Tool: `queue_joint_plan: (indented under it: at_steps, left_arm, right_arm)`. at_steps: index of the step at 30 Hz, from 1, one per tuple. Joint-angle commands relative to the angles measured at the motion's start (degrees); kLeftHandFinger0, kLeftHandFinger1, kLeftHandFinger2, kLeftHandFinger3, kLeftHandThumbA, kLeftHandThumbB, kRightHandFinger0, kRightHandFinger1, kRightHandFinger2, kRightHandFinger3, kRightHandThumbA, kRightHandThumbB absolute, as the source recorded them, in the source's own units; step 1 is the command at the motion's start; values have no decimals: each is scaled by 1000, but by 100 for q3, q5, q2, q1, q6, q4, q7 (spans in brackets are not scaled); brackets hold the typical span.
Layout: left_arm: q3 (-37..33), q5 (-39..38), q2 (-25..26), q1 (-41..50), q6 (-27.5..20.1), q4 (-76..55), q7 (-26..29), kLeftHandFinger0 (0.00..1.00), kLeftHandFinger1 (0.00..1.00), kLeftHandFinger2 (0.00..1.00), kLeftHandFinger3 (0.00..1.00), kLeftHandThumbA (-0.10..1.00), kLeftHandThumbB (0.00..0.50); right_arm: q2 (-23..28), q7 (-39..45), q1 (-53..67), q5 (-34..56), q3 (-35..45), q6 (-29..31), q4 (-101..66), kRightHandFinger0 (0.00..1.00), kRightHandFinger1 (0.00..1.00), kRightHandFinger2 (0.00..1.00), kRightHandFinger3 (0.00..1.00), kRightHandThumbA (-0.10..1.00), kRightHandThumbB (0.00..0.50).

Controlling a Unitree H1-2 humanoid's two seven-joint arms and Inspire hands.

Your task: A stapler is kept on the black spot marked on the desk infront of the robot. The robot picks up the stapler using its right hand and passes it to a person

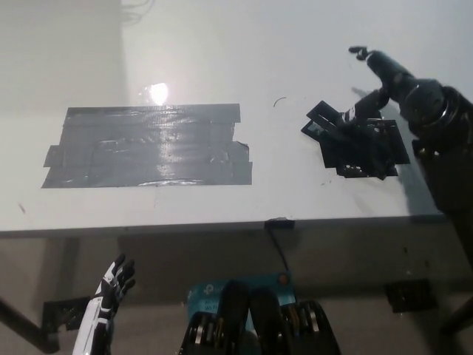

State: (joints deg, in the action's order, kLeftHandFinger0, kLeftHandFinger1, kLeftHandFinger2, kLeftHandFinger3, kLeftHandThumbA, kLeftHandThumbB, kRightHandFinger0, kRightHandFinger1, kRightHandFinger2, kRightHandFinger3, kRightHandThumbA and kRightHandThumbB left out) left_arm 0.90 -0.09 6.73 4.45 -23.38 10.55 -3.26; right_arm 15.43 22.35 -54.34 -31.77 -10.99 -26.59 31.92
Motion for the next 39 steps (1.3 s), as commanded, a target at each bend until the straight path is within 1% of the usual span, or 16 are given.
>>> queue_joint_plan:
  at_steps: [1, 7, 8, 10, 13, 14, 16, 17, 21, 28, 29, 31, 34, 36, 37, 39]
  left_arm:
    - [21, -33, 86, -37, -5, -147, -50, 1000, 1000, 1000, 1000, 1000, 479]
    - [17, -62, 98, -50, 0, -150, -73, 1000, 1000, 1000, 1000, 1000, 488]
    - [18, -62, 109, -53, -42, -138, -79, 1000, 1000, 1000, 1000, 1000, 487]
    - [20, -65, 117, -64, -72, -121, -80, 1000, 1000, 1000, 1000, 1000, 485]
    - [22, -55, 115, -73, -81, -86, -78, 1000, 1000, 1000, 1000, 1000, 497]
    - [21, -44, 116, -78, -88, -73, -76, 1000, 1000, 1000, 1000, 1000, 494]
    - [10, -37, 106, -105, -76, -49, -79, 1000, 1000, 1000, 1000, 1000, 498]
    - [8, -51, 105, -107, -74, -52, -87, 1000, 1000, 1000, 1000, 1000, 494]
    - [10, -41, 108, -93, -21, -121, -82, 1000, 1000, 1000, 1000, 1000, 490]
    - [22, -48, 120, -105, 74, -175, -80, 1000, 1000, 1000, 1000, 1000, 497]
    - [18, -40, 112, -106, 92, -184, -76, 1000, 1000, 1000, 1000, 1000, 493]
    - [10, -50, 103, -130, 23, -128, -82, 1000, 1000, 1000, 1000, 1000, 473]
    - [13, -38, 99, -141, 39, -113, -72, 1000, 1000, 1000, 1000, 1000, 474]
    - [15, -44, 102, -142, 53, -119, -77, 1000, 1000, 1000, 1000, 1000, 476]
    - [17, -49, 103, -143, 56, -120, -79, 1000, 1000, 1000, 1000, 1000, 471]
    - [20, -56, 108, -147, 65, -125, -86, 1000, 1000, 1000, 1000, 1000, 468]
  right_arm:
    - [-44, 44, -147, -286, 15, -34, -60, 1000, 1000, 1000, 1000, 1000, 366]
    - [-47, -94, -153, -269, -92, -34, 234, 1000, 1000, 1000, 1000, 1000, 354]
    - [-9, -104, -207, -197, -213, -34, 402, 1000, 1000, 1000, 1000, 1000, 328]
    - [11, -124, -267, -134, -286, -3, 561, 1000, 1000, 1000, 1000, 1000, 311]
    - [4, -140, -323, -66, -294, 26, 713, 1000, 1000, 1000, 1000, 1000, 336]
    - [-17, -134, -344, -56, -279, 0, 743, 1000, 1000, 1000, 1000, 1000, 324]
    - [-43, -171, -395, -23, -313, -33, 857, 1000, 1000, 1000, 1000, 1000, 327]
    - [-67, -215, -408, -27, -335, -29, 924, 1000, 1000, 1000, 1000, 1000, 348]
    - [-113, -295, -466, -19, -397, 43, 1172, 1000, 1000, 1000, 1000, 1000, 339]
    - [-142, -332, -612, 10, -463, 10, 1496, 1000, 1000, 1000, 1000, 1000, 345]
    - [-134, -338, -641, 41, -466, 49, 1557, 1000, 1000, 1000, 1000, 1000, 331]
    - [-128, -364, -676, 74, -468, 90, 1610, 1000, 1000, 1000, 1000, 1000, 342]
    - [-139, -398, -689, 84, -484, 78, 1577, 1000, 1000, 1000, 1000, 1000, 347]
    - [-148, -403, -700, 109, -478, 94, 1575, 1000, 1000, 1000, 1000, 1000, 340]
    - [-166, -423, -714, 105, -485, 87, 1585, 1000, 1000, 1000, 1000, 1000, 358]
    - [-199, -441, -727, 75, -528, 91, 1575, 1000, 1000, 1000, 1000, 1000, 357]
